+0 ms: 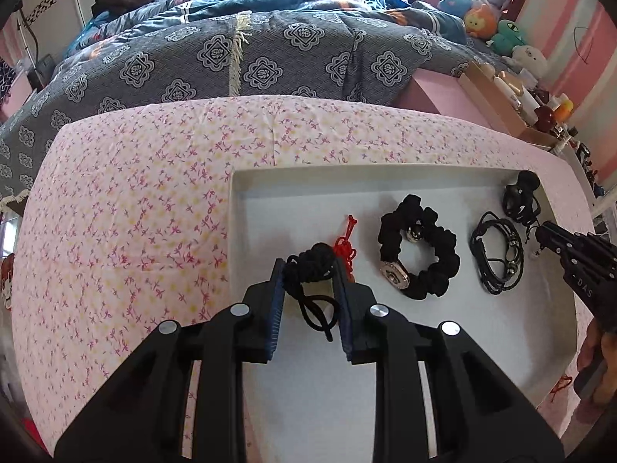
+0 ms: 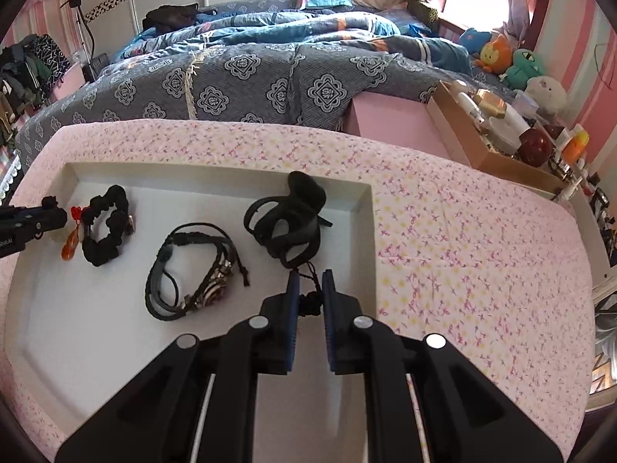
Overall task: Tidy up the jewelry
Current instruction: 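Open both grippers to drop the hair tie and cord pendant into the tray, then move the left gripper to the brown teardrop pendant while the right approaches the red string charm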
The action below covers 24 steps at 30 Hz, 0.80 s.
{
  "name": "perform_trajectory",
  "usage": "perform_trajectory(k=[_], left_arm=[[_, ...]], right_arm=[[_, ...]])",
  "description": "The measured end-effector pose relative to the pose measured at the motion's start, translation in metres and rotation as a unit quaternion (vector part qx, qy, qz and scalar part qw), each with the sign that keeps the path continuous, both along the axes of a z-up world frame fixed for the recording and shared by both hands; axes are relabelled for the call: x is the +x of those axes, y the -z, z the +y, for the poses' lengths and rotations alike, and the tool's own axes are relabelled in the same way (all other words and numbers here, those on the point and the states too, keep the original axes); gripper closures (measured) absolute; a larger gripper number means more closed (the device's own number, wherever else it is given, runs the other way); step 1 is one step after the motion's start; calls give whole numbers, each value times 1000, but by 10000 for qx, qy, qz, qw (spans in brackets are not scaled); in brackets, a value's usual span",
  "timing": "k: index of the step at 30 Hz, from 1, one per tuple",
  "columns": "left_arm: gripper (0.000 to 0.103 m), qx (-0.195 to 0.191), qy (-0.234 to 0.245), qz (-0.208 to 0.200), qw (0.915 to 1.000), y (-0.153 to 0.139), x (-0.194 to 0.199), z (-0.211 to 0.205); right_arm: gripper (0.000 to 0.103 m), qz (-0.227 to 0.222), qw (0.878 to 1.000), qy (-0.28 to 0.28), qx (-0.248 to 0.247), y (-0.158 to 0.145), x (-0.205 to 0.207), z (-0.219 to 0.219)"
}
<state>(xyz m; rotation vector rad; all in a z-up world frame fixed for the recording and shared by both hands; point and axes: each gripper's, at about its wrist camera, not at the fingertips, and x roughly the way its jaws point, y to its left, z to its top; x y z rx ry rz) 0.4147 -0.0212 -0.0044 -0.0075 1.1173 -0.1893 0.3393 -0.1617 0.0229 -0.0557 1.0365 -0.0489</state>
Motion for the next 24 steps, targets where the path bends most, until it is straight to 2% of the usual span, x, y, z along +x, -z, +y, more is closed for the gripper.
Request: perform_trajectory(k=[9, 10, 12, 13, 14, 19, 21, 23, 24], left_arm=[[67, 50, -27, 38, 10000, 0, -2, -2], [64, 45, -20, 34, 10000, -1, -3, -2], [54, 85, -26, -10, 10000, -4, -8, -2], [44, 128, -43, -60, 9999, -6, -11, -3], [42, 128, -29, -119, 9998, -9, -15, -3], [40, 56, -4, -163, 9999, -23, -29, -3], [31, 29, -3, -288, 9996, -33, -40, -1], [16, 36, -15, -451, 9990, -45, -54, 0], [14, 8, -24, -505, 9987, -49, -60, 2]], right_arm=[[88, 152, 9997, -29, 169, 4, 10, 1], [86, 177, 9996, -22, 216, 4, 10, 0], [67, 235, 9991, 5, 345, 5, 8, -2], [66, 224, 9991, 4, 358, 5, 6, -1], [65, 203, 9993, -12, 329, 4, 4, -1], [63, 80, 9991, -9, 427, -9, -9, -3], [48, -80, 9992, -43, 386, -22, -21, -2], [43, -266, 9993, -110, 222, -37, -37, 1], [41, -332, 9992, -136, 165, -43, -45, 2]])
